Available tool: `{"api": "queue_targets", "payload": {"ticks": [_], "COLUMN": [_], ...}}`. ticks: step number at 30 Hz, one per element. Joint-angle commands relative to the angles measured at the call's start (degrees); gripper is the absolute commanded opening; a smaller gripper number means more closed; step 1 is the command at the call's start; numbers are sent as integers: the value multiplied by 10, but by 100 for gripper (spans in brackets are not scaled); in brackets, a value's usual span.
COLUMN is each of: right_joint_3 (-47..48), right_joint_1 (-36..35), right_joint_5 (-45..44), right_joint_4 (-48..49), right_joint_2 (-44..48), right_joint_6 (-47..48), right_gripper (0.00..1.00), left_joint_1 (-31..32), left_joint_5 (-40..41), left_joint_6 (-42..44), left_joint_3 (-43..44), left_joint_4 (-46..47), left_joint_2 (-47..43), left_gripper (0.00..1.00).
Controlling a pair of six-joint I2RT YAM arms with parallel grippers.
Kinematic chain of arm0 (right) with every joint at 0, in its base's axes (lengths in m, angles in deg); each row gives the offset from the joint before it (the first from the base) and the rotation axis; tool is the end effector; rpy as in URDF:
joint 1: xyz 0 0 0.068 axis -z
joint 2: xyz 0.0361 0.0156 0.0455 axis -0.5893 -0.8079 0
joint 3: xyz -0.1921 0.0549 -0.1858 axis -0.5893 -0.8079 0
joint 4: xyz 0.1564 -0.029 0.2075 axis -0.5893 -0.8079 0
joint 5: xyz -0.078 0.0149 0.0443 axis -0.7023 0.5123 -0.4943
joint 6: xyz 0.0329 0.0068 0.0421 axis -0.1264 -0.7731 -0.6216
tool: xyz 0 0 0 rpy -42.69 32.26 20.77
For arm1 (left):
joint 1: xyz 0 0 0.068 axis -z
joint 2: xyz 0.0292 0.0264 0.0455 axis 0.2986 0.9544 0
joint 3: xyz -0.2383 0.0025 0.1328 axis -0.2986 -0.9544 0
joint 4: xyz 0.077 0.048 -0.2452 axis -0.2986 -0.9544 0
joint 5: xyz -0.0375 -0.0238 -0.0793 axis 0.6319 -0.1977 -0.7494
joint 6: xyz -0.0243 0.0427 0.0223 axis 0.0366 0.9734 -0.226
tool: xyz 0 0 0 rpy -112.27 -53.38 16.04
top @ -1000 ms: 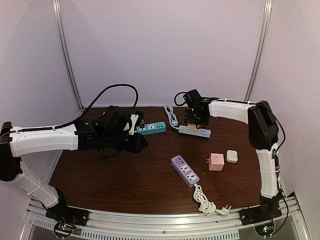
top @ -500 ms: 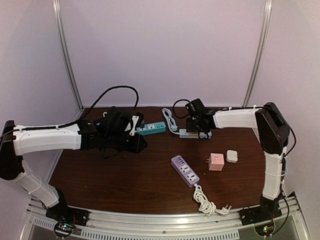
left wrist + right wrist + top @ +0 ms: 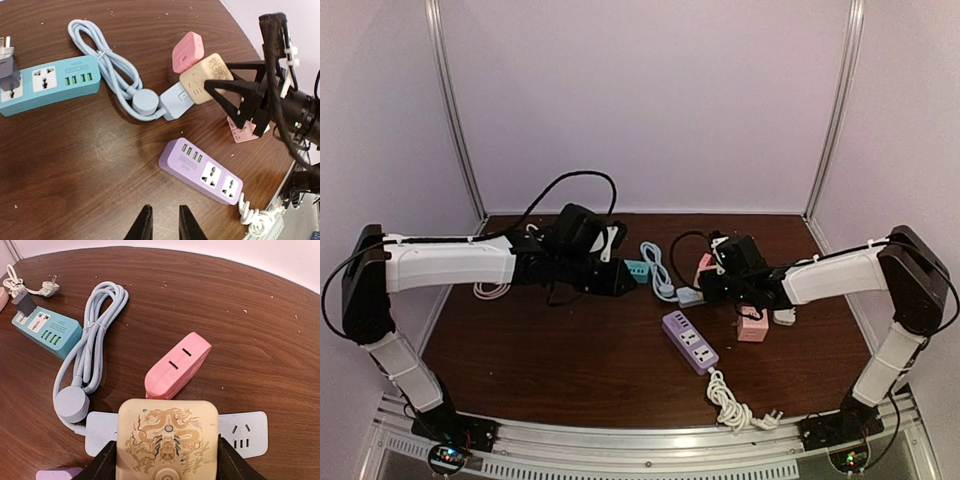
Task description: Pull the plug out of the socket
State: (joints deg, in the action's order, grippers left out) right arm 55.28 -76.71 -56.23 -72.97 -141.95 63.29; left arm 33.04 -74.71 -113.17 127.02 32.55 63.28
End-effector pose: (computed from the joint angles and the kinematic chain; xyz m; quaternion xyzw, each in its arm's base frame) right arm 0.2721 0.2234 0.1743 -0.1277 0.8935 0.1267 0.4115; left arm 0.2292 -0.2817 0.2479 0.1077 0.9074 -0.3108 0.2614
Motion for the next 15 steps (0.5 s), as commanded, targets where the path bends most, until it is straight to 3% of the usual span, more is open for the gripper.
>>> {"api": "queue_targets", "payload": {"ticks": [1,10,15], "right_joint_3": [-54,-139,-151], "right_joint_1": [-19,-41,-50], "right_joint_5": [72,73,79], "right_joint_4": [81,208,239], "right_joint_2": [29,71,67], "right_joint_6": [9,35,49], "right_gripper": [35,33,32], "left_joint_1": [-18,-36,-36], "left_joint_5": [-78,-187,-210], "left_joint_6": [-34,-133,-134], "left_joint_3": [37,112,190], "left_joint_4": [66,182,181], "left_joint_2": [43,174,233], "left_gripper": [21,27,34]}}
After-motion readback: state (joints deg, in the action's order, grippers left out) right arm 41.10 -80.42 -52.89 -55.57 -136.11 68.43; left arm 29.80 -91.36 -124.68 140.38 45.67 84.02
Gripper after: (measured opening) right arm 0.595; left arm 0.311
